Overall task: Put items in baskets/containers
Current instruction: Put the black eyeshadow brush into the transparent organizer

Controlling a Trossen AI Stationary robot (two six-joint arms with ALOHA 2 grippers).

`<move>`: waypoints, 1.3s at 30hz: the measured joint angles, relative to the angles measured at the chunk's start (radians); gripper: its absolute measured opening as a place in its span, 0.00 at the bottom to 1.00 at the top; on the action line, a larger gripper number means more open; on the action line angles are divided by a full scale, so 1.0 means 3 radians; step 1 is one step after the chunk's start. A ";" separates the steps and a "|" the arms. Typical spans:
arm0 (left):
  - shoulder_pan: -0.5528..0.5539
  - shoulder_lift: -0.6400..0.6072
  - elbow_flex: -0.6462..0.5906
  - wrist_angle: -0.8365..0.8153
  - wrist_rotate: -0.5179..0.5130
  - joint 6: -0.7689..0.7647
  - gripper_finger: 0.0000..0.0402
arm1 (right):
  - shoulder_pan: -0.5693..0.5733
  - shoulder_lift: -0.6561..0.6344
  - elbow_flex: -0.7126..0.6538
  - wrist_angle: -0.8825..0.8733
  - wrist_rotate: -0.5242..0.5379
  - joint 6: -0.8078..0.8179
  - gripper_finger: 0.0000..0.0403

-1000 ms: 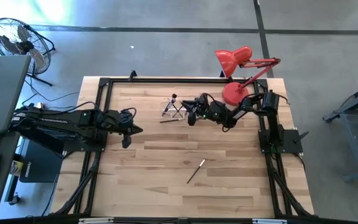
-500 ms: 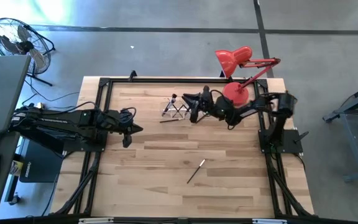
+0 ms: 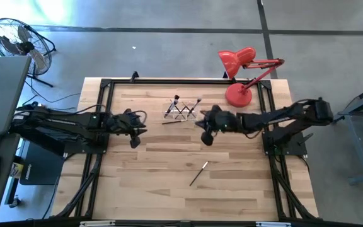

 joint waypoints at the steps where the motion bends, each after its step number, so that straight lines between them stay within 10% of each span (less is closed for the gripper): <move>1: 0.0000 0.0105 -0.0001 0.0040 -0.0026 0.0026 0.26 | 0.0073 -0.0023 0.0000 -0.0130 0.0072 0.0052 0.01; 19: 0.0001 0.1962 -0.0003 0.1240 -0.0372 0.0184 0.32 | 0.0558 -0.0037 0.0000 -0.0620 0.0461 0.0534 0.00; 39: 0.0760 0.2315 0.0002 0.1759 0.0187 0.0574 0.32 | 0.0555 -0.0037 0.0000 -0.0621 0.0536 0.0529 0.01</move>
